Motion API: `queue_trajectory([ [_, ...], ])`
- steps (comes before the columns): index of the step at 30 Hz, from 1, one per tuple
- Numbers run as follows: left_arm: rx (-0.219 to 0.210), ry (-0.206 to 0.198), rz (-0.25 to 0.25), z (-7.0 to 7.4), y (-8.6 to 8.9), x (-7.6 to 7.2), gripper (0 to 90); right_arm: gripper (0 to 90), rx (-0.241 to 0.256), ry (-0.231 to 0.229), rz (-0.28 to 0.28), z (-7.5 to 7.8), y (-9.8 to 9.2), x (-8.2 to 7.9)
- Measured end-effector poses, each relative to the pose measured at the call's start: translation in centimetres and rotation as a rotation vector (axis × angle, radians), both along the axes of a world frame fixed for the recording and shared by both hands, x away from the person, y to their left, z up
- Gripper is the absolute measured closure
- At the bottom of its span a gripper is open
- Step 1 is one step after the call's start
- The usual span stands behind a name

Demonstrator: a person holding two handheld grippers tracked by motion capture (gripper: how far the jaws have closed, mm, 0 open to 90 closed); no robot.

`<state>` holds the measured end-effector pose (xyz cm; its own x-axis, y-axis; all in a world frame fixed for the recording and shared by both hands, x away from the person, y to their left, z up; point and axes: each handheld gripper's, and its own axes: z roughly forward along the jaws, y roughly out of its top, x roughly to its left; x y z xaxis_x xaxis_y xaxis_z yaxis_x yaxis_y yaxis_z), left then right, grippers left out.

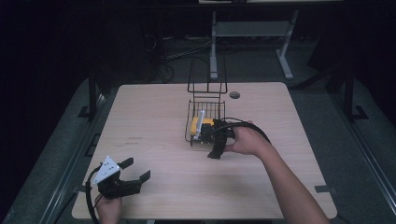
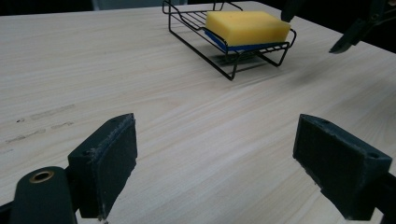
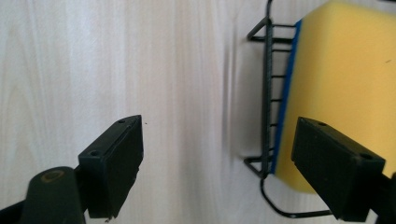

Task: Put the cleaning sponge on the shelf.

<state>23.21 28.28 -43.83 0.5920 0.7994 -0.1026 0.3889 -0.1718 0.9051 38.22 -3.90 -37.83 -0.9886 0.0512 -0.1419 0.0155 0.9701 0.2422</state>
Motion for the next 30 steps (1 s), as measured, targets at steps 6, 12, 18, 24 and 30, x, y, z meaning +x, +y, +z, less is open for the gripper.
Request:
queue_trajectory([
  [6,0.006,0.0,-0.001,0.0,0.0,0.0,13.0,16.6,0.002,0.005,-0.009,-0.3,-0.6,-0.7],
  [12,0.008,0.0,-0.001,0.0,-0.1,0.0,13.0,16.6,0.015,0.01,-0.019,-0.5,-1.1,-1.2],
  [18,0.009,0.002,-0.005,0.0,-0.2,0.1,13.0,16.6,0.02,0.018,-0.019,-0.8,-1.3,-1.7],
  [24,0.007,0.001,-0.004,0.0,-0.2,0.0,12.9,16.6,0.029,0.02,-0.025,-1.1,-1.7,-2.4],
  [30,0.014,0.0,-0.007,0.0,-0.3,0.1,13.0,16.6,0.039,0.025,-0.036,-1.3,-2.3,-2.6],
])
